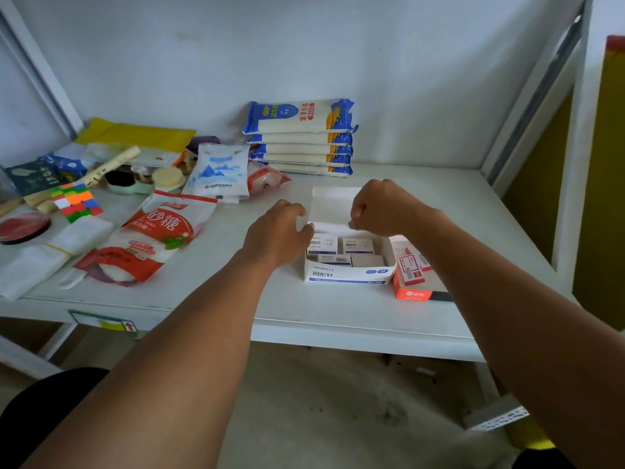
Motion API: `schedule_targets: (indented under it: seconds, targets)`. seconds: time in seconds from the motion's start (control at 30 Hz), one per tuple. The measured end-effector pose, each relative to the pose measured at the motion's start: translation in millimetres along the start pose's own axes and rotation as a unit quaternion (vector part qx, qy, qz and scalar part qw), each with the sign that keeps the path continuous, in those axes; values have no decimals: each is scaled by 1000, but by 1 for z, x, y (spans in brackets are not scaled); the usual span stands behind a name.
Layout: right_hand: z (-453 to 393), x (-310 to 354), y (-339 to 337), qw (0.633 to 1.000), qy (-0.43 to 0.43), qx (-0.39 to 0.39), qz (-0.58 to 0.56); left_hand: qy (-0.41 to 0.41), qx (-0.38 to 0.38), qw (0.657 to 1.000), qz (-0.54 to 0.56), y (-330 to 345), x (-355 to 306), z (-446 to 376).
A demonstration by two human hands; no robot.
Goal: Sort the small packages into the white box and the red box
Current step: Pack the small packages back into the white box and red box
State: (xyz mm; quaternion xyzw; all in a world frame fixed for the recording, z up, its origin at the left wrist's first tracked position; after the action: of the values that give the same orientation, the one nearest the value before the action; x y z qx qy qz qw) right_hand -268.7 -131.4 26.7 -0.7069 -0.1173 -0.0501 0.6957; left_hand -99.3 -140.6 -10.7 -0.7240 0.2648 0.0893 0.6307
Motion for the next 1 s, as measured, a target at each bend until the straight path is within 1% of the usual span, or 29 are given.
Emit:
schedule_targets:
  seconds: [0.1, 0.2, 0.27, 0.43, 0.57, 0.73, 0.9, 1.0]
  targets:
    - [7, 0, 11, 996, -5, 59, 70, 4, -6, 1000, -9, 0, -3, 1]
    - [11, 6, 20, 986, -13, 68, 152, 3, -5, 1000, -28, 1, -5, 2]
    - [11, 10, 23, 982, -25, 66, 175, 1, -2, 999, -38, 2, -5, 2]
    - [13, 10, 29, 987, -33, 91, 129, -20, 5, 999, -46, 5, -3, 0]
    - [16, 9, 26, 995, -24, 75, 56, -27, 8, 998, -59, 8, -5, -2]
    - [20, 21, 30, 994, -26, 87, 56, -26, 5, 997, -69, 8, -6, -3]
    - [17, 19, 23, 998, -19, 49, 36, -31, -6, 997, -71, 5, -1, -1]
    - [15, 23, 20, 998, -35, 38, 20, -30, -14, 997, -73, 4, -2, -1]
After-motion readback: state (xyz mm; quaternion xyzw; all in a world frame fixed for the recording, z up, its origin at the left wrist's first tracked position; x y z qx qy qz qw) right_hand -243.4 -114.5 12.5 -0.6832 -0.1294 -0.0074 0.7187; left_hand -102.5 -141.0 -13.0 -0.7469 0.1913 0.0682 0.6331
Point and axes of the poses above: each hand's wrist, its own z-axis away from the middle knuckle, its own y-axis out of the palm, x = y × z, the point moved 8 cm from there along -z, towards the middle knuckle, and after that the axes turned 1 degree about z, right-handed, at the moved point
